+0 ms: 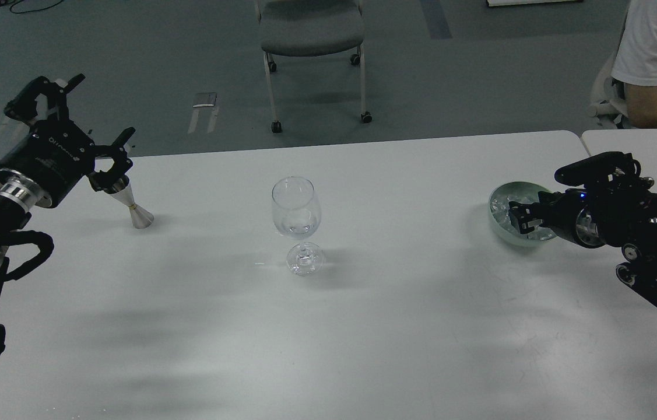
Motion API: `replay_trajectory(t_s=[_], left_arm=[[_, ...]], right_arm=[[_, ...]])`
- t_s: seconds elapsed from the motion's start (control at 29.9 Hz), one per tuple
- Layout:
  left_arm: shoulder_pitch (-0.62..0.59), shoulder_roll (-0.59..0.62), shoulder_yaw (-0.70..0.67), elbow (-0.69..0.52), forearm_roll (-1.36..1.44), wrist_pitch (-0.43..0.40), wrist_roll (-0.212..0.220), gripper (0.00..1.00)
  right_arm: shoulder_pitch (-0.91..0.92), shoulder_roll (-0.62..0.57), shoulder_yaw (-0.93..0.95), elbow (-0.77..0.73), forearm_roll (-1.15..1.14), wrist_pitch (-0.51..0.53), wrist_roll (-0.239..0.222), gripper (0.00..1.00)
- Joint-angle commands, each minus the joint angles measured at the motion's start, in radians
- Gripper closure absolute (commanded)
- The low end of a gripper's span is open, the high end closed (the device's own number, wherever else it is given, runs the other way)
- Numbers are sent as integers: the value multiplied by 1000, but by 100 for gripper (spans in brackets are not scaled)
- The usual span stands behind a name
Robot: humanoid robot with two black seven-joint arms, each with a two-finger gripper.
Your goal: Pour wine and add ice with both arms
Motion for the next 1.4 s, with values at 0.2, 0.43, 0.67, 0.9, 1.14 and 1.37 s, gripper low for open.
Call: replay_trajectory(t_s=[0.2,0.43,0.67,0.9,1.14,1.37], left_arm=[[0,-18,-11,1,0,3,0,2],[0,-18,-11,1,0,3,0,2],[0,-17,-11,1,0,3,0,2],[0,-17,-11,1,0,3,0,2],[0,-15,-11,1,0,3,0,2],[-2,-12,-10,1,0,5,0,2]], right_arm=[[-8,-10,-6,3,-39,3,0,63],[-22,-11,-6,5,-40,3,0,63],[-26,-4,-4,3,-40,3,0,82],[-26,-10,-3,5,-40,3,-2,88],[-8,-42,22,51,-37,1,-2,85],[-7,-80,121,163,-31,1,-2,83]])
